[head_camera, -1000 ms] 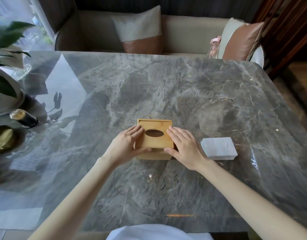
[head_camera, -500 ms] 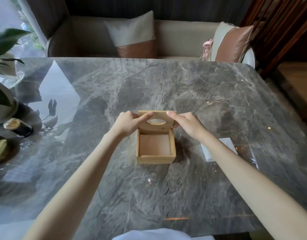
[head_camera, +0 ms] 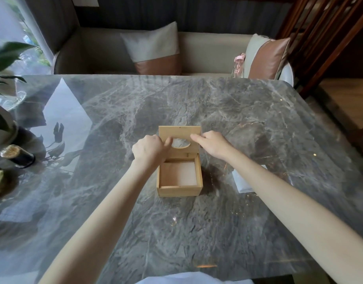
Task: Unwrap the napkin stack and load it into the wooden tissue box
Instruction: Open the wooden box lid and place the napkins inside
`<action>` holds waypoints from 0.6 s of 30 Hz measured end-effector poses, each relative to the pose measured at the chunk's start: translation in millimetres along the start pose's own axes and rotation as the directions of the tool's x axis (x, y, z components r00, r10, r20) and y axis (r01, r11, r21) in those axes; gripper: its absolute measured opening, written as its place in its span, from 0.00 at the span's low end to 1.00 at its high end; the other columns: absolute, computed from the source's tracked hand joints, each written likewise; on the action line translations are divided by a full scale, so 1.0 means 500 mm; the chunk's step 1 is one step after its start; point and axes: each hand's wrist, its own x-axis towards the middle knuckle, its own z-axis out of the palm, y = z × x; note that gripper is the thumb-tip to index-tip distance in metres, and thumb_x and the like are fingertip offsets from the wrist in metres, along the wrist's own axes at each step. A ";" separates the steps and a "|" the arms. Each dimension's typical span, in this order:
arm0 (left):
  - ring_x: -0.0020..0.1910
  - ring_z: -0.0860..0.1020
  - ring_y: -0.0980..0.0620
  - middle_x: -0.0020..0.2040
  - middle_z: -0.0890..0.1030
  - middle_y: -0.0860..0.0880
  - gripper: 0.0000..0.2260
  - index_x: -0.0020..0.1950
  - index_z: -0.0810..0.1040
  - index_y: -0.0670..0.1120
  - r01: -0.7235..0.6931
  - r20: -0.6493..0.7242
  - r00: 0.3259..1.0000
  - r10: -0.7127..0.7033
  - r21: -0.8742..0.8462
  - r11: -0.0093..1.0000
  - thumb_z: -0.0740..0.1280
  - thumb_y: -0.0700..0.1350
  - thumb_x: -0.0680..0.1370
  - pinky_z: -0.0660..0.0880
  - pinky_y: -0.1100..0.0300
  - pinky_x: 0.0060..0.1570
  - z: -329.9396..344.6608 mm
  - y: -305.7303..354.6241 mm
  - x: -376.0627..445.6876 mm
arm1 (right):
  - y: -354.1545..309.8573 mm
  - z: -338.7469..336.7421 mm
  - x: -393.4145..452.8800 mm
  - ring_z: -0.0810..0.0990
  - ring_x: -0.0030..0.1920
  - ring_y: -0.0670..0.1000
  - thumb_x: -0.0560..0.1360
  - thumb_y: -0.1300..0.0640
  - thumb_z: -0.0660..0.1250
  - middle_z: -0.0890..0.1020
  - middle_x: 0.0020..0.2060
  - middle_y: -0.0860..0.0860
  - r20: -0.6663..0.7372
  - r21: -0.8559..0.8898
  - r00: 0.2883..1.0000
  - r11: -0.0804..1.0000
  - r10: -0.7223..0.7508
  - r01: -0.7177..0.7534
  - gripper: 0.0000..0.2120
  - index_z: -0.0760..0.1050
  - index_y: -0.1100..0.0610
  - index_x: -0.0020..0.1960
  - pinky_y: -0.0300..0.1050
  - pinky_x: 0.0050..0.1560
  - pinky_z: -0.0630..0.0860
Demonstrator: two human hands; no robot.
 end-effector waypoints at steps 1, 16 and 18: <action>0.49 0.78 0.38 0.47 0.80 0.39 0.23 0.43 0.77 0.38 -0.033 -0.026 0.999 0.035 0.078 0.996 0.54 0.56 0.78 0.67 0.55 0.43 -0.004 0.007 -0.011 | 0.004 -0.005 -0.010 0.77 0.42 0.56 0.75 0.43 0.58 0.79 0.38 0.55 -0.042 -0.092 0.999 0.996 -0.023 0.019 0.21 0.76 0.61 0.40 0.47 0.42 0.70; 0.63 0.70 0.44 0.61 0.75 0.43 0.15 0.58 0.72 0.42 -0.560 0.060 0.826 0.560 0.186 0.807 0.57 0.48 0.77 0.69 0.51 0.55 0.140 0.191 -0.124 | 0.291 -0.013 -0.213 0.68 0.68 0.56 0.72 0.59 0.63 0.74 0.65 0.56 -0.350 -0.460 0.928 0.886 -0.127 -0.052 0.21 0.69 0.61 0.65 0.53 0.64 0.66; 0.72 0.60 0.46 0.73 0.63 0.43 0.24 0.70 0.61 0.42 -0.637 0.181 0.770 0.612 0.175 0.750 0.56 0.51 0.77 0.62 0.51 0.66 0.182 0.201 -0.134 | 0.334 0.008 -0.243 0.68 0.68 0.57 0.71 0.60 0.65 0.72 0.67 0.57 -0.382 -0.440 0.922 0.889 -0.060 -0.125 0.25 0.67 0.62 0.67 0.55 0.66 0.66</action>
